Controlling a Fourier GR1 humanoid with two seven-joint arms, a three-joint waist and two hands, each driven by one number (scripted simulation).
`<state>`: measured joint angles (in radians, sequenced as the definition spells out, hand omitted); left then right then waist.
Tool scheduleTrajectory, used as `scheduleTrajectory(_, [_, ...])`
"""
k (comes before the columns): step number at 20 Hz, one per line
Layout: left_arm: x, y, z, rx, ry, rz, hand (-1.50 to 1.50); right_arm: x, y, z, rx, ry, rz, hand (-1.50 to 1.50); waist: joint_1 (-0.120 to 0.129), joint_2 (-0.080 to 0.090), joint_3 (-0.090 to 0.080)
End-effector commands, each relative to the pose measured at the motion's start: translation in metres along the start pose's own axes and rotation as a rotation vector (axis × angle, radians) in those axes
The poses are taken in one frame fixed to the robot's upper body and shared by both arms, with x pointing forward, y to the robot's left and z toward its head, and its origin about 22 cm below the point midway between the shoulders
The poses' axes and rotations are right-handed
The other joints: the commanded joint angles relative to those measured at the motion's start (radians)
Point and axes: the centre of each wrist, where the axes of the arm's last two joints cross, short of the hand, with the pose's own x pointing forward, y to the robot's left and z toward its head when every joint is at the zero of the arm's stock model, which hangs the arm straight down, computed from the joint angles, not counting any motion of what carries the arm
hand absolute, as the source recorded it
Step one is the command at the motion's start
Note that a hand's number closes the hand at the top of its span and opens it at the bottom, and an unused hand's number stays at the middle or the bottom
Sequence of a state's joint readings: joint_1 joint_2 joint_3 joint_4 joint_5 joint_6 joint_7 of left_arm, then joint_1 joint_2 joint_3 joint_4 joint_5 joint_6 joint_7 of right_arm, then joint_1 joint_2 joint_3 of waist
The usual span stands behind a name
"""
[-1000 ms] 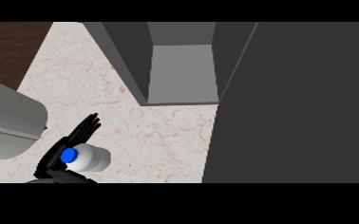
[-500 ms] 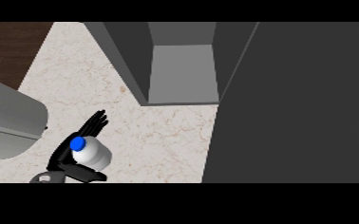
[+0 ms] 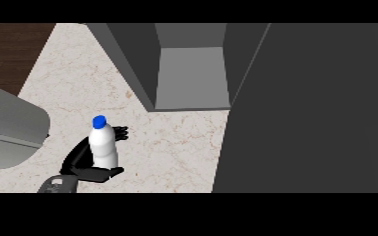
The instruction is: Pick up the bottled water, place it into the cabinet and close the cabinet
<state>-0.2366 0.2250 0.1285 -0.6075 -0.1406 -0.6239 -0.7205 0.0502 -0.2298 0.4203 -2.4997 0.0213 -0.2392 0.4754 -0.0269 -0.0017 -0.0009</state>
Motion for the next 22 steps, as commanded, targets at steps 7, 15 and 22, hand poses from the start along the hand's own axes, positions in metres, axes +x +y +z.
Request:
scheduleTrajectory(7, [-0.008,-0.033,-0.014,-0.18,-0.19,0.035,1.5,0.02,-0.01,0.018,-0.026,-0.045,-0.008,-1.5,0.015,-0.002,-0.001])
scheduleTrajectory(15, [-0.017,-0.068,-0.05,0.271,-0.269,0.013,1.5,0.02,-0.018,0.026,-0.05,-0.05,0.029,-1.5,-0.001,-0.002,0.0])
scheduleTrajectory(22, [0.007,-0.08,-0.106,0.286,-0.349,0.112,1.5,0.017,-0.045,0.026,-0.096,-0.042,0.089,-1.5,-0.003,0.003,0.001])
